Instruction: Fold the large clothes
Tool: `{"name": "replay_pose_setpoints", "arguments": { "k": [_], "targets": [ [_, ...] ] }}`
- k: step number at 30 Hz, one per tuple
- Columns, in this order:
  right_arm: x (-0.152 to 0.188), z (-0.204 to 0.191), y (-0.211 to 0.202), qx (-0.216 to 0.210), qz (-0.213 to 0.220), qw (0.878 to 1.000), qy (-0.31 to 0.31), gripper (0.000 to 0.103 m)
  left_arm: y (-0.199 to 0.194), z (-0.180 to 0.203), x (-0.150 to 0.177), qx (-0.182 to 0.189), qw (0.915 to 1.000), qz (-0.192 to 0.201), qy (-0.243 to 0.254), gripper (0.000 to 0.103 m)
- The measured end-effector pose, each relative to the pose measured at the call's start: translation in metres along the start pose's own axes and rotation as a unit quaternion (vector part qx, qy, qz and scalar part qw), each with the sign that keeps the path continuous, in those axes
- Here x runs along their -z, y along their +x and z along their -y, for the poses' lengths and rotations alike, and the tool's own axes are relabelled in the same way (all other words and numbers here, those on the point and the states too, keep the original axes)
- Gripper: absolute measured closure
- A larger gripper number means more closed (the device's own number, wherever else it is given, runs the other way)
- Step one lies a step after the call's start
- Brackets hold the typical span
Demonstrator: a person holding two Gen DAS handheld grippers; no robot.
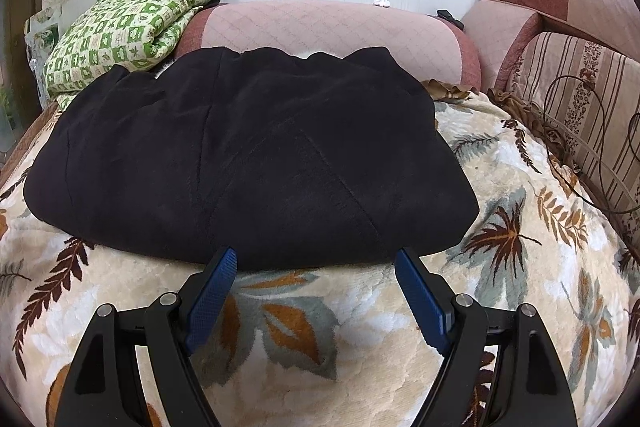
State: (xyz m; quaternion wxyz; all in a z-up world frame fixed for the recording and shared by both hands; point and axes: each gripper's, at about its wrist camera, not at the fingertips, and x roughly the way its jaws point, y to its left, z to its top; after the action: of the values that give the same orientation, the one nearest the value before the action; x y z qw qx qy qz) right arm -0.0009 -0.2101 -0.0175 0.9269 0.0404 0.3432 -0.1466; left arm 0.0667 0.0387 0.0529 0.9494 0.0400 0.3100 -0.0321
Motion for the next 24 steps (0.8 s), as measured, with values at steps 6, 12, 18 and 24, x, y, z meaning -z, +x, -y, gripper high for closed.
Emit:
{"name": "replay_pose_setpoints", "arguments": {
  "k": [6, 12, 18, 24],
  "targets": [
    [0.0, 0.0, -0.001, 0.001, 0.002, 1.0, -0.001, 0.018, -0.002, 0.002, 0.0, 0.005, 1.0, 0.0, 0.005, 0.013],
    [0.0, 0.0, -0.001, 0.001, 0.0, 1.0, 0.0, 0.018, 0.008, 0.004, 0.002, 0.014, 0.9992, -0.036, 0.008, 0.013],
    [0.0, -0.002, 0.0, 0.001, -0.001, 1.0, -0.003, 0.018, 0.009, 0.009, 0.004, 0.012, 0.9991, -0.037, 0.018, 0.013],
    [0.001, -0.002, 0.001, 0.001, -0.001, 1.0, -0.003, 0.018, 0.009, 0.008, 0.003, 0.011, 0.9991, -0.037, 0.02, 0.013]
  ]
}}
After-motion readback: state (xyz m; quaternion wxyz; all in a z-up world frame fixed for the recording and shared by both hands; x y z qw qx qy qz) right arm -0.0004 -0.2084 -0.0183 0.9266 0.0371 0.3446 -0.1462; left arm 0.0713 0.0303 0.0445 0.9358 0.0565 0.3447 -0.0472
